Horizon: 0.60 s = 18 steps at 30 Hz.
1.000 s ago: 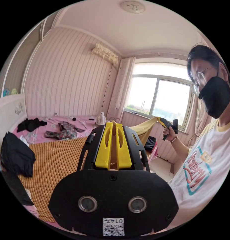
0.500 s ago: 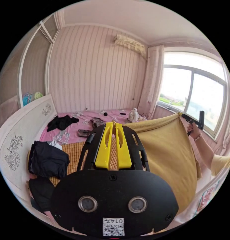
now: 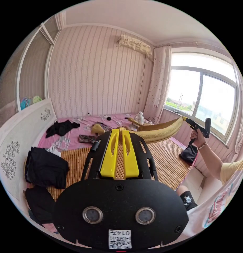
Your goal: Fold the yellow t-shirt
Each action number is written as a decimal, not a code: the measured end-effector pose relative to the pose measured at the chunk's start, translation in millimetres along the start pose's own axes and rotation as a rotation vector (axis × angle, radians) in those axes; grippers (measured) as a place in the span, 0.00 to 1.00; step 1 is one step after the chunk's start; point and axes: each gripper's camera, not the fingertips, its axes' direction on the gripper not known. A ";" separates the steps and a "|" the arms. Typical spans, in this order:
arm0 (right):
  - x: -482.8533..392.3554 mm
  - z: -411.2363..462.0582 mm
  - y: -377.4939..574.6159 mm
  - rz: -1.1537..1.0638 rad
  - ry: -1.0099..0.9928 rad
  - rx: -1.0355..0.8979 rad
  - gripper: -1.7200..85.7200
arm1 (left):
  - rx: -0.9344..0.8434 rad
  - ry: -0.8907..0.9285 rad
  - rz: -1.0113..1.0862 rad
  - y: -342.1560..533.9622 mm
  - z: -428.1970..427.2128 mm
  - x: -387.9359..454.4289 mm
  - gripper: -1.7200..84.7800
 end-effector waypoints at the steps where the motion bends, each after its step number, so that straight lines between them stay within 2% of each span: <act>1: 8.6 10.7 13.8 0.024 0.020 -0.035 0.03 | -0.059 -0.003 -0.050 24.6 27.7 -13.6 0.02; 3: 42.0 53.7 68.6 0.105 0.077 -0.183 0.03 | -0.165 0.009 -0.113 64.3 74.4 -32.8 0.02; 5: 65.0 83.0 107.4 0.160 0.148 -0.301 0.03 | -0.371 0.022 -0.175 117.4 139.3 -49.1 0.02; 8: 95.6 118.0 163.6 0.248 0.200 -0.464 0.03 | -0.567 0.044 -0.228 177.5 199.3 -63.0 0.02; 13: 117.3 145.5 227.7 0.286 0.194 -0.667 0.03 | -0.701 0.117 -0.388 241.8 241.9 -91.0 0.02; 18: 129.8 141.7 258.8 0.275 0.187 -0.787 0.03 | -0.791 0.103 -0.237 251.6 244.4 -91.6 0.02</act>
